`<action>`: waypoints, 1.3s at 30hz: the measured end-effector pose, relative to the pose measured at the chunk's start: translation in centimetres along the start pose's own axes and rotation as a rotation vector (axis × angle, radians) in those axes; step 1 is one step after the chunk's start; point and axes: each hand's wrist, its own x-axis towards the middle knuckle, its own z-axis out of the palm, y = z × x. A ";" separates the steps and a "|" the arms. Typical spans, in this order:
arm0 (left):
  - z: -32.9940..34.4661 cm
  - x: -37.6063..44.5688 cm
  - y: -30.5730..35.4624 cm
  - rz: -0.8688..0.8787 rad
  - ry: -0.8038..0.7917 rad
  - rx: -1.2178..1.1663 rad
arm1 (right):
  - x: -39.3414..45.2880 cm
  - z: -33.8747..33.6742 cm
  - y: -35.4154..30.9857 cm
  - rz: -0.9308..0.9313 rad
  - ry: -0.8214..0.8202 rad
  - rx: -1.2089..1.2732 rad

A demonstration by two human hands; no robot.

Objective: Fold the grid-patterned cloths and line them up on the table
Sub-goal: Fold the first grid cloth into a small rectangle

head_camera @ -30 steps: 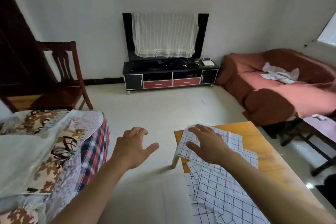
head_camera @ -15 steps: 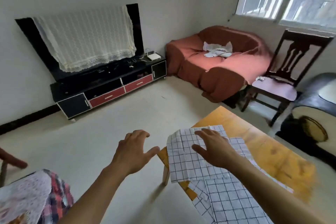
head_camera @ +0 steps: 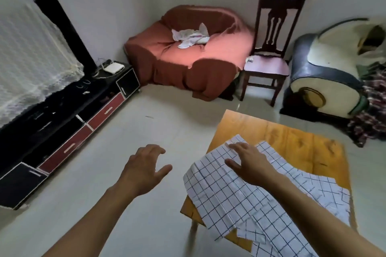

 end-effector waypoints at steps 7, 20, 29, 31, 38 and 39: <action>2.5 9.7 -1.0 0.351 -0.133 -0.020 | -0.7 3.1 -1.8 0.353 0.078 0.059; 8.4 16.4 2.5 0.668 -0.327 0.000 | -3.9 9.8 -4.3 0.744 0.170 0.223; 19.2 18.0 -1.5 0.690 -0.439 0.032 | -3.8 20.4 -3.0 0.770 0.187 0.269; 22.0 18.1 -3.3 0.697 -0.458 0.060 | -3.3 24.0 -2.8 0.782 0.165 0.274; 31.3 18.8 -8.0 0.735 -0.477 0.111 | -1.7 35.6 -2.1 0.817 0.116 0.314; 32.5 18.9 -8.5 0.742 -0.472 0.113 | -1.5 36.8 -2.0 0.821 0.117 0.322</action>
